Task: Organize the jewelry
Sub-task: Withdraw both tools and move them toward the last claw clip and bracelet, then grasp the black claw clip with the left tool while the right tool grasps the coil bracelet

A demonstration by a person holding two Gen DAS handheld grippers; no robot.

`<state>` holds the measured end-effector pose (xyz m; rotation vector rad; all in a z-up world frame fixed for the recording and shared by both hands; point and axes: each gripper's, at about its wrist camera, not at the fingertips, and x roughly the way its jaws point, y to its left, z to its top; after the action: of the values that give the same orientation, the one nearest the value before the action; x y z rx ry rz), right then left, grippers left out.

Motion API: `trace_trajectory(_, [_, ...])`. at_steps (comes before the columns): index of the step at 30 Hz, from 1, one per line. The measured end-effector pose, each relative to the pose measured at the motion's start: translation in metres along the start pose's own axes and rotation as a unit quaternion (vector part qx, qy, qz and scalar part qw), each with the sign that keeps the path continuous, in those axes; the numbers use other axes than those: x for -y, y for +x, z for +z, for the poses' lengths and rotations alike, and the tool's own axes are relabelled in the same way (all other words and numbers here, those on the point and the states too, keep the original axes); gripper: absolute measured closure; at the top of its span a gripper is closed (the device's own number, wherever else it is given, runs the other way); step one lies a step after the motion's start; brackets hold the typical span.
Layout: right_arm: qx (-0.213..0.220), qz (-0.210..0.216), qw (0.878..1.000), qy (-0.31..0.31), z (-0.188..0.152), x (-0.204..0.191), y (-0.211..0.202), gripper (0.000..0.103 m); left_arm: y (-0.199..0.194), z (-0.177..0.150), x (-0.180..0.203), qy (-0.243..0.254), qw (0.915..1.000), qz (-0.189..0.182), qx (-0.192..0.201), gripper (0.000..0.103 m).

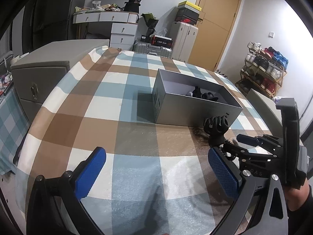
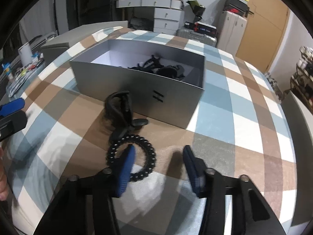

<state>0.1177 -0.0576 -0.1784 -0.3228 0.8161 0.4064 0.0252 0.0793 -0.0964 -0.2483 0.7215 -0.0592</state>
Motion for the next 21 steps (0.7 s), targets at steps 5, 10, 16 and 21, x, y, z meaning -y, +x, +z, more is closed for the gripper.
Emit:
trace_trajectory(5, [0.005, 0.026, 1.0, -0.002, -0.003, -0.005, -0.002, 0.091, -0.001, 0.0, 0.0, 0.001, 1.0, 0.0, 0.0, 0.001])
trace_trajectory(10, [0.008, 0.047, 0.999, 0.017, -0.008, 0.0, -0.005, 0.094, -0.003, -0.001, 0.0, 0.007, 1.0, 0.003, -0.001, 0.001])
trace_trajectory(16, [0.026, 0.081, 0.994, 0.069, -0.019, 0.021, -0.02, 0.094, -0.003, 0.002, 0.007, 0.014, 0.9999, 0.003, -0.006, 0.001])
trace_trajectory(21, [0.044, 0.082, 0.992, 0.083, -0.027, 0.035, -0.036, 0.094, 0.001, 0.006, 0.019, 0.024, 0.9996, -0.01, -0.01, 0.001])
